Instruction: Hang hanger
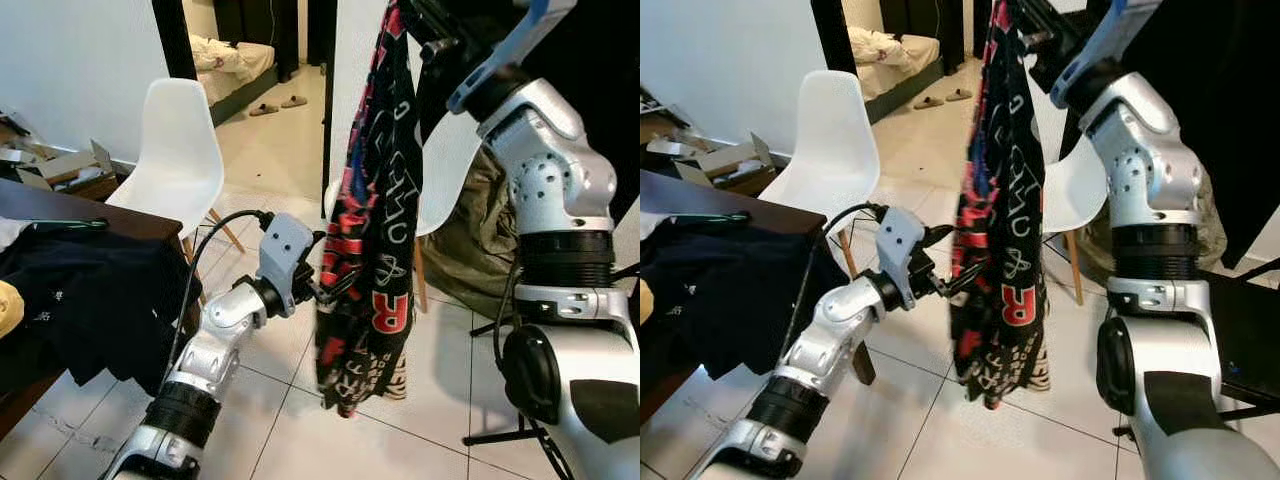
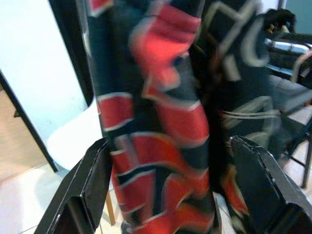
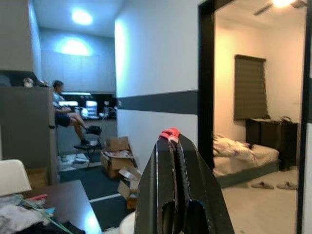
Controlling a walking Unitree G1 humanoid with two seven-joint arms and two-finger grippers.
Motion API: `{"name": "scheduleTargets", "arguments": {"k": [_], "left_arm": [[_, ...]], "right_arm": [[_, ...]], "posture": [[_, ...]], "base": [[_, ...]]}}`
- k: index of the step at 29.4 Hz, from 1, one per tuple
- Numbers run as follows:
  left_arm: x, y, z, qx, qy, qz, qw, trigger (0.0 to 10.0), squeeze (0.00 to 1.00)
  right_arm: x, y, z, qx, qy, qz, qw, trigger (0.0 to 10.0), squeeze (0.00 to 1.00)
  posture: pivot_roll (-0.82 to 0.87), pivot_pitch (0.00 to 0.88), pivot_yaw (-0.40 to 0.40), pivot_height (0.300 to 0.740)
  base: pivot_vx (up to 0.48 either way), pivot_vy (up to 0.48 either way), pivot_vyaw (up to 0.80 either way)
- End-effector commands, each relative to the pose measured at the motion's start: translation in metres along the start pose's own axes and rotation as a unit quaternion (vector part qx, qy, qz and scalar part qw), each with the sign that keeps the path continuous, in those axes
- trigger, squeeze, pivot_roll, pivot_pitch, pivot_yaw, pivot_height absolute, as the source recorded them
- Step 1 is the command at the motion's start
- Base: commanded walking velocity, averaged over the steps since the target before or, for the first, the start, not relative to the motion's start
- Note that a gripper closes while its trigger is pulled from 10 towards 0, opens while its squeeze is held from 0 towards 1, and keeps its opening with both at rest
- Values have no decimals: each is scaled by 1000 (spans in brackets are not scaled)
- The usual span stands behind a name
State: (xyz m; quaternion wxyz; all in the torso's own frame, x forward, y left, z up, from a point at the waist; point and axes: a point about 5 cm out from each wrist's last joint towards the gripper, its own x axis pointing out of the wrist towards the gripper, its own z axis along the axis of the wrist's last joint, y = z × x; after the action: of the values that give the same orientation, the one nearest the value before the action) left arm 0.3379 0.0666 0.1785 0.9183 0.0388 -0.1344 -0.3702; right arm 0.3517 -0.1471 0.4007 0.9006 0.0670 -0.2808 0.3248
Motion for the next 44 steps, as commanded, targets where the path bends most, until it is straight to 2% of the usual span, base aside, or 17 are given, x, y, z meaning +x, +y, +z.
{"name": "scheduleTargets", "arguments": {"k": [1,4,8,9,16,19,24,27,28,32,33,35,36,37,38,44], "left_arm": [[3,4,3,-7,-13,15,1000,10000,0],[11,14,18,-5,-47,35,998,10000,0],[15,19,26,-2,-64,43,997,10000,0],[15,25,36,-1,-84,46,995,0,0],[4,40,40,32,-84,70,994,0,0],[-5,50,41,49,-78,77,993,0,0],[-7,53,43,53,-79,75,993,0,0],[-14,50,43,57,-68,46,995,0,0],[-14,50,43,57,-68,46,995,0,0],[-24,40,40,53,-43,-25,997,0,0],[-26,39,40,50,-42,-36,997,1490,0],[-28,38,41,48,-42,-42,997,1490,0],[-29,38,44,37,-51,-46,997,5333,0],[-30,37,46,17,-56,-59,997,10000,1000],[-31,35,48,8,-59,-76,995,10000,1000],[-30,37,55,0,-72,-70,995,10000,1000]], "right_arm": [[2,11,18,0,-34,28,999,0,0],[-1,26,22,-2,-40,71,997,0,0],[-3,29,19,-5,-33,80,996,0,0],[-4,29,15,-3,-26,77,997,0,0],[-8,30,16,3,-26,71,997,0,0],[-13,22,11,-6,-11,45,999,0,0],[-15,16,7,-13,0,27,1000,0,0],[-20,-2,0,-33,22,-24,999,0,0],[-20,-2,0,-33,22,-24,999,0,0],[-27,-15,-6,-50,42,-63,996,0,0],[-28,-16,-8,-56,48,-65,995,0,0],[-29,-17,-9,-60,51,-66,995,0,0],[-29,-17,-11,-60,54,-65,995,0,0],[-30,-16,-12,-59,54,-65,995,0,0],[-30,-16,-12,-58,54,-64,995,0,0],[-29,-14,-10,-53,46,-58,996,0,0]], "posture": [[-101,0,9,740],[-110,0,13,740],[-110,0,15,740],[-109,0,16,740],[-103,0,17,740],[-87,0,7,740],[-85,0,6,740],[-67,0,2,740],[-67,0,2,740],[-51,0,-1,740],[-46,0,-1,740],[-46,0,-1,740],[-45,0,1,740],[-45,0,2,740],[-45,0,2,740],[-49,0,7,740]], "base": [[0,0,0],[0,0,0],[0,0,0],[0,0,0],[0,0,0],[0,0,0],[0,0,0],[0,0,0],[0,0,0],[0,0,0],[0,0,0],[0,0,0],[0,0,0],[0,0,0],[0,0,0],[0,0,0]]}}
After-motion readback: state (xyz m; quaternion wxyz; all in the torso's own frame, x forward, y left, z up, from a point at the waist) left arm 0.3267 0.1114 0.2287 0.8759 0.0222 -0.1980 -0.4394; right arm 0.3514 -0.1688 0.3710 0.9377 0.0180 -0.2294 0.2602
